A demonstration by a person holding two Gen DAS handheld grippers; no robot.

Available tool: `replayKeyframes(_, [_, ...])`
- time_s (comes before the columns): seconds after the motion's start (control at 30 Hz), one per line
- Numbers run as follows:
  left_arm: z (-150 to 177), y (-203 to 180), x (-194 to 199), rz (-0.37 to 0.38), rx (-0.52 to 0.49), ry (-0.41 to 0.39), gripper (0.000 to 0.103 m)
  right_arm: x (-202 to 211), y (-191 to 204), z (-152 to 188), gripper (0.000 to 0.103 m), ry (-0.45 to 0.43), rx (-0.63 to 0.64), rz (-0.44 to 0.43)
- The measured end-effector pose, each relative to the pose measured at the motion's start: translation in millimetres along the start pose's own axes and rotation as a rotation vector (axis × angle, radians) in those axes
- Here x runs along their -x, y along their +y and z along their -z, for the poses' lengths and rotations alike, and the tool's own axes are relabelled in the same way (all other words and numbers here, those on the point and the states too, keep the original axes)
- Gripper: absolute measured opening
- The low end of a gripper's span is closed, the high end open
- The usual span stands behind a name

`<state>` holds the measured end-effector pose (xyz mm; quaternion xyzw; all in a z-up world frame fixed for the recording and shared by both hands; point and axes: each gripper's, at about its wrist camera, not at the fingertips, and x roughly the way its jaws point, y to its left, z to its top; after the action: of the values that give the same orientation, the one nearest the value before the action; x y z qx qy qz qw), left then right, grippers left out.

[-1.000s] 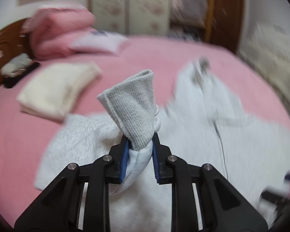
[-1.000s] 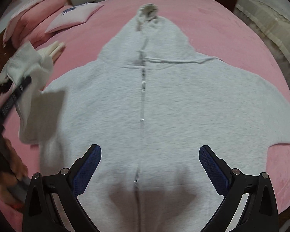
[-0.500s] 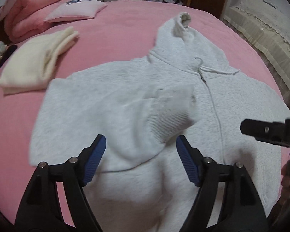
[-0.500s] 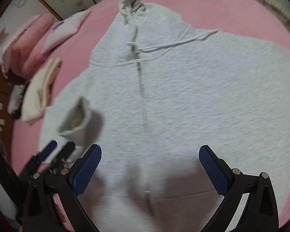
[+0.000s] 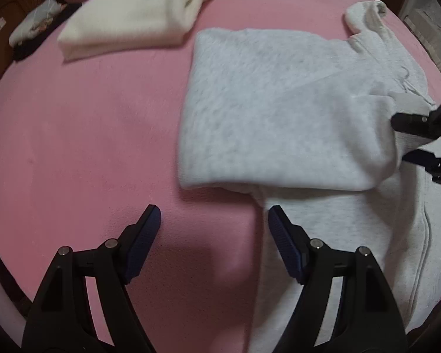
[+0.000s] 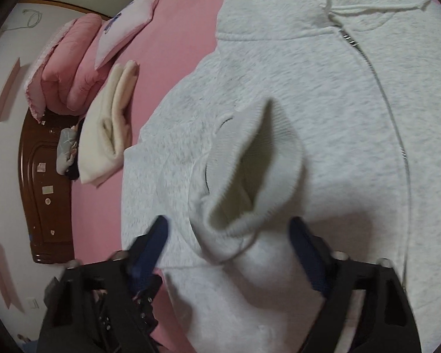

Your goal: Fold large clothes

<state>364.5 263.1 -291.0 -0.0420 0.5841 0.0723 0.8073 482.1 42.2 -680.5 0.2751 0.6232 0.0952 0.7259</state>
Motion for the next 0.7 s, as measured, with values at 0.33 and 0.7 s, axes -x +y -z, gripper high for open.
replayKeyframes(0.33, [-18.0,8.3,-33.2,0.105,-0.001,-0.017,0.071,51.3,50.8,-27.6,0.009,-0.218,0.116,-0.020])
replayKeyframes(0.7, [-13.1,13.9,-30.6,0.173,0.051,-0.010,0.049,166.4,30.4,-53.5,0.008,-0.442,0.213,0.094])
